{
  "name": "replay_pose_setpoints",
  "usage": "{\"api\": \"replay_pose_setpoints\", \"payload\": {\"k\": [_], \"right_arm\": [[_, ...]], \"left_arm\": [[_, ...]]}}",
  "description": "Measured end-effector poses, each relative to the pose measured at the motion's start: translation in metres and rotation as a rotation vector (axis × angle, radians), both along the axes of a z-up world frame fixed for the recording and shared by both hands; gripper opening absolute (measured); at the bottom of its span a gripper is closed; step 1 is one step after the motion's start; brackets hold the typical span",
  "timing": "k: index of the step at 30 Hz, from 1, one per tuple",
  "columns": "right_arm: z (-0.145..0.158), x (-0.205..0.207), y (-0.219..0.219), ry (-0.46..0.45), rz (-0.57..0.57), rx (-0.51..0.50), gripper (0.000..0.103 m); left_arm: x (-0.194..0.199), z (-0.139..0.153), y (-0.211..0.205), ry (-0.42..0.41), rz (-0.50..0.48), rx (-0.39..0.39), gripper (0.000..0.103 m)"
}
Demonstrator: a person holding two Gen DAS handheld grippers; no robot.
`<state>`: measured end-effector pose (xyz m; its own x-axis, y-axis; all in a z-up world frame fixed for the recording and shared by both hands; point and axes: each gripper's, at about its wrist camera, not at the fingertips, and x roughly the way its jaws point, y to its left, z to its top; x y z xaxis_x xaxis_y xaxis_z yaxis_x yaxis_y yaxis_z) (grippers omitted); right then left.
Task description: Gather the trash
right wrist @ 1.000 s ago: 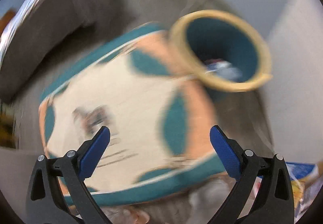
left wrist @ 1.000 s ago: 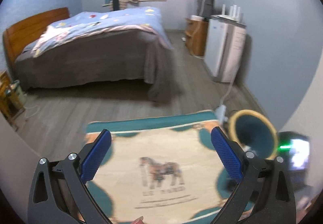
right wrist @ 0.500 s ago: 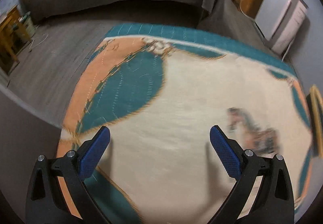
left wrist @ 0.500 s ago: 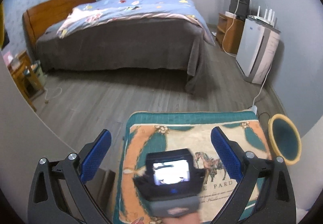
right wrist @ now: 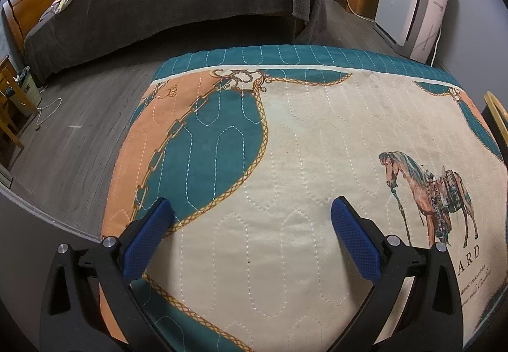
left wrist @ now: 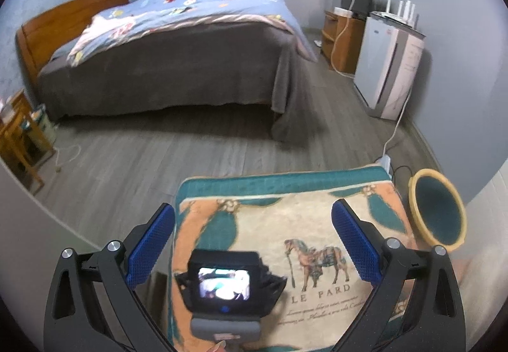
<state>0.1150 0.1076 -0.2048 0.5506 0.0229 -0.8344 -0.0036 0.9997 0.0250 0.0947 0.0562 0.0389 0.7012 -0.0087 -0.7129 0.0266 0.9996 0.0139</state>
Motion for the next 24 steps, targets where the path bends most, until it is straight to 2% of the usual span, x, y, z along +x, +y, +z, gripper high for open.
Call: {"api": "replay_pose_setpoints", "payload": {"k": [8,13,24], "right_arm": [[-0.003,0.004,-0.002,0.001,0.001,0.000,0.098],[-0.003,0.004,-0.002,0.001,0.001,0.000,0.098],[-0.003,0.003,-0.003,0.001,0.001,0.000,0.098]], "left_arm": [[0.016,-0.007,-0.025,0.033,-0.013,0.020,0.098],[0.022,-0.015,-0.040,0.040,-0.025,0.070,0.098],[0.025,-0.022,-0.044,0.072,-0.022,0.086,0.098]]}}
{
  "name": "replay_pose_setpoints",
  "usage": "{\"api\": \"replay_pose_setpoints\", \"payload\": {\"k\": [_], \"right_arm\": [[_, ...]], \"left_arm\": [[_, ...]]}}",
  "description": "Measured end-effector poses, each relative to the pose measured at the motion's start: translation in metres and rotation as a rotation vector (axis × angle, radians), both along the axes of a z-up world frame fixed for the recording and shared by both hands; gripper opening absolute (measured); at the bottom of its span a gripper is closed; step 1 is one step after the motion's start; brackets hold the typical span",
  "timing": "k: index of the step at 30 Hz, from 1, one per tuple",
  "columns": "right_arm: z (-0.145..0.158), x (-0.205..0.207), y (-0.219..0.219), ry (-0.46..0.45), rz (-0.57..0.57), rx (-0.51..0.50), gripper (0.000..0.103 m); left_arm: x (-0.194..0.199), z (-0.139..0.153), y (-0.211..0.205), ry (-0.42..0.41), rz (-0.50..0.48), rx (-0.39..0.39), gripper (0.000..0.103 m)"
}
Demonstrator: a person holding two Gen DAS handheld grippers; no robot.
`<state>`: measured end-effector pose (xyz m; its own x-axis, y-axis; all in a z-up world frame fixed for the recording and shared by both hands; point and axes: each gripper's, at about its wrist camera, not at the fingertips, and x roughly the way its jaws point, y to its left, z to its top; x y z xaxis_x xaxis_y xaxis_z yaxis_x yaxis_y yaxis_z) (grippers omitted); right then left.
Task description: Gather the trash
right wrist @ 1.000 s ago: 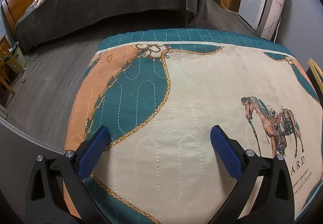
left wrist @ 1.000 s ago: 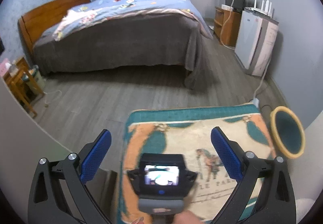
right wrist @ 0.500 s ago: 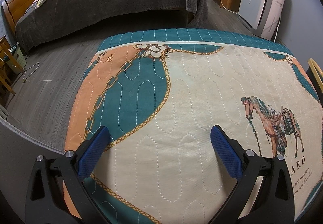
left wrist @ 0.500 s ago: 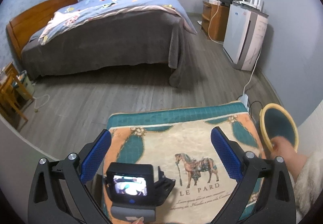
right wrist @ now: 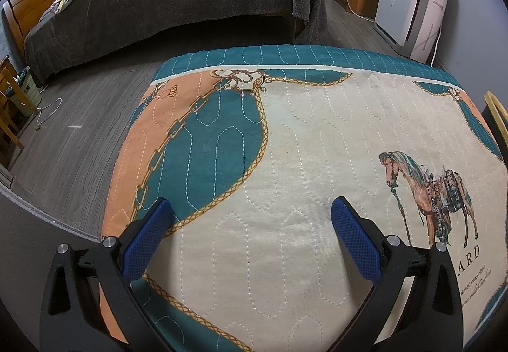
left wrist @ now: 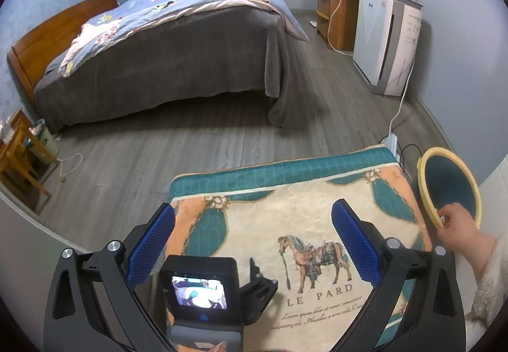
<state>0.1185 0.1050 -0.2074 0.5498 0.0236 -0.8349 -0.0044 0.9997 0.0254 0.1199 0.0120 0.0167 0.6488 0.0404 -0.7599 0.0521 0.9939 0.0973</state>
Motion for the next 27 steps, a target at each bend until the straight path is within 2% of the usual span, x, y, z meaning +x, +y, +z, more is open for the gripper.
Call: {"api": "replay_pose_setpoints", "payload": {"k": [18,22,27], "right_arm": [[0.000,0.000,0.000,0.000,0.000,0.000,0.098],[0.000,0.000,0.000,0.000,0.000,0.000,0.098],[0.000,0.000,0.000,0.000,0.000,0.000,0.098]], "left_arm": [[-0.007,-0.001,0.006,0.021,0.016,-0.021,0.098],[-0.002,-0.015,0.008,0.091,0.045,-0.099,0.098],[0.004,-0.027,0.002,0.119,0.057,-0.056,0.098]]}}
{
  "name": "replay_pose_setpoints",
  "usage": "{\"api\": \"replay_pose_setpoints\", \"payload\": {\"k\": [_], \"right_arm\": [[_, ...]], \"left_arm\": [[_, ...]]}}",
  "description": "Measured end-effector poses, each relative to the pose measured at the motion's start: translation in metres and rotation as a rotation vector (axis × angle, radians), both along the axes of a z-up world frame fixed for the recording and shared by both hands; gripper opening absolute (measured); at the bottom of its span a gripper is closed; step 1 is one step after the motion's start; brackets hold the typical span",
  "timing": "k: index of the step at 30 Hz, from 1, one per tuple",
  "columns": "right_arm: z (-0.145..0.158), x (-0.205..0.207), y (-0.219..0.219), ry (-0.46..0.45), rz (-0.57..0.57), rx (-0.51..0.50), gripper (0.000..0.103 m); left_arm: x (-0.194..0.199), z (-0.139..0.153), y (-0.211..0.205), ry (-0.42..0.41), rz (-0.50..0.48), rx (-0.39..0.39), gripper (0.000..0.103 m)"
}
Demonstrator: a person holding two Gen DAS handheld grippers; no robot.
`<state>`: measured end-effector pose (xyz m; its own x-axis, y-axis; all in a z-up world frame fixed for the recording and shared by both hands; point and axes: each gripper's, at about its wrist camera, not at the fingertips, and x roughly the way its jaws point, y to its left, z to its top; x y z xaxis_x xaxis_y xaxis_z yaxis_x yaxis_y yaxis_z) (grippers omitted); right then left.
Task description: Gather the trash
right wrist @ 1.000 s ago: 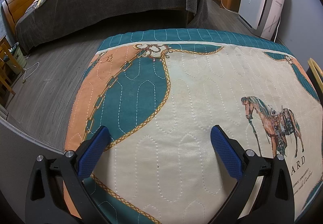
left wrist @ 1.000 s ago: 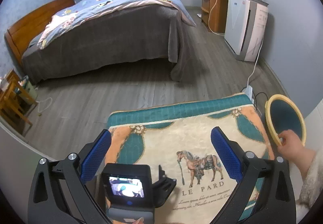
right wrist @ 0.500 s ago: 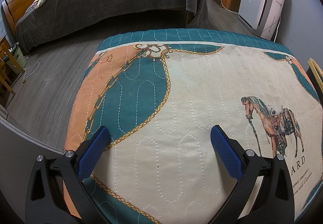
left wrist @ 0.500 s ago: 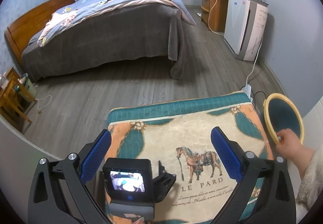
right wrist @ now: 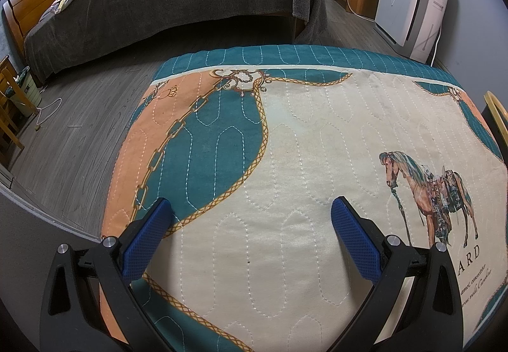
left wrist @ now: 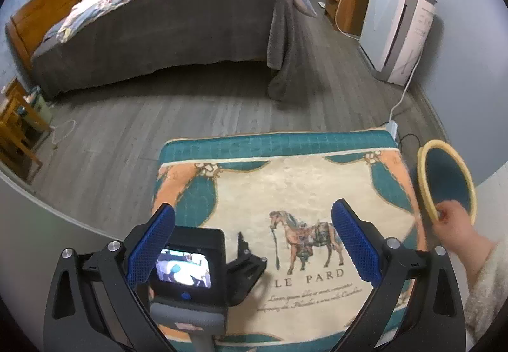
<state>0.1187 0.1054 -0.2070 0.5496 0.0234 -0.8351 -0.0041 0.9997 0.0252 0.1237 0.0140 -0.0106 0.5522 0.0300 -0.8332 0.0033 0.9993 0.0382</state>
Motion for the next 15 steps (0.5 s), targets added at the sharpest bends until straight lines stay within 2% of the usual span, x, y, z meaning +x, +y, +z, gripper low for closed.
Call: {"api": "replay_pose_setpoints", "payload": {"k": [15], "right_arm": [[0.0001,-0.0002,0.0001,0.000,0.000,0.000,0.098]], "left_arm": [[0.0033,-0.0012,0.0041,0.016,-0.001,0.004,0.098]]}}
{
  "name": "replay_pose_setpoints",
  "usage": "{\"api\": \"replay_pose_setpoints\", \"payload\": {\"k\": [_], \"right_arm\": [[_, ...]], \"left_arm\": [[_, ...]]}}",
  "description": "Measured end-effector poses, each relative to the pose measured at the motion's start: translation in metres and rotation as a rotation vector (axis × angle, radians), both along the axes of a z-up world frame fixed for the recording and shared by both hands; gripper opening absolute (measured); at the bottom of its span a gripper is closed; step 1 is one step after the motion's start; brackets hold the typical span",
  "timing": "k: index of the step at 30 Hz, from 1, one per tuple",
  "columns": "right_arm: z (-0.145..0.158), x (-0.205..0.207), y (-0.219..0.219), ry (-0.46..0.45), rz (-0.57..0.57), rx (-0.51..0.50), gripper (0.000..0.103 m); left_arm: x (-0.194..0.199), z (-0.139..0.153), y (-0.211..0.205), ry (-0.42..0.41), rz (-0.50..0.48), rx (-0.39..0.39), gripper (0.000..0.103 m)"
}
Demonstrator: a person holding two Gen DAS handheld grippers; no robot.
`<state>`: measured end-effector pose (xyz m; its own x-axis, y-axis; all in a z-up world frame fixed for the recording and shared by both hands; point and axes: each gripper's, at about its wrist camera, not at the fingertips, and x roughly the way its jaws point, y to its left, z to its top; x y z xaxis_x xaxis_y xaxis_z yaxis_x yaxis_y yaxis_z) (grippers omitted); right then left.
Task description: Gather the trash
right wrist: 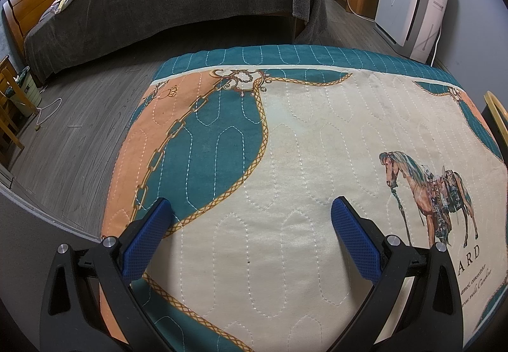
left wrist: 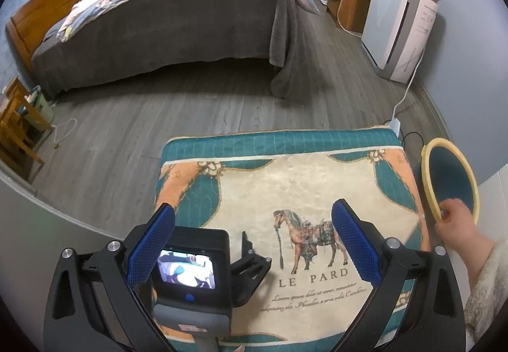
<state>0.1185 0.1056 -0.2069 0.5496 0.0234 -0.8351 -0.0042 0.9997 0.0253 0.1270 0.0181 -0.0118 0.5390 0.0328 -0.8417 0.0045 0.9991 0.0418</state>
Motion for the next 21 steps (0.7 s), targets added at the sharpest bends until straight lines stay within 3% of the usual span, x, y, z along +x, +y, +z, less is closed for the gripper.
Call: {"api": "replay_pose_setpoints", "payload": {"k": [21], "right_arm": [[0.0002,0.0001,0.0001,0.000,0.000,0.000,0.098]], "left_arm": [[0.0000,-0.0030,-0.0035,0.007,0.002,0.005,0.098]]}}
